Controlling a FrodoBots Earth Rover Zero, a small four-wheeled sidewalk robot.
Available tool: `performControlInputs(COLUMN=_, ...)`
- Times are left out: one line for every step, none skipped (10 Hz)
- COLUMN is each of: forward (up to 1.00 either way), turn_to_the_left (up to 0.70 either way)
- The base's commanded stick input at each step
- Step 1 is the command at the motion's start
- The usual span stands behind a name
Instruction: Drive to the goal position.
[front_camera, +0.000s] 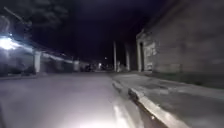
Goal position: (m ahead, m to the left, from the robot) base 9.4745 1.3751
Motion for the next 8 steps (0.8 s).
performControlInputs(forward=0.7, turn_to_the_left=0.32)
performControlInputs(forward=0.7, turn_to_the_left=0.29)
performControlInputs(forward=0.7, turn_to_the_left=0.17)
performControlInputs(forward=0.7, turn_to_the_left=0.0)
performControlInputs(forward=0.7, turn_to_the_left=0.0)
performControlInputs(forward=0.7, turn_to_the_left=0.0)
performControlInputs(forward=0.7, turn_to_the_left=0.0)
performControlInputs(forward=0.7, turn_to_the_left=0.0)
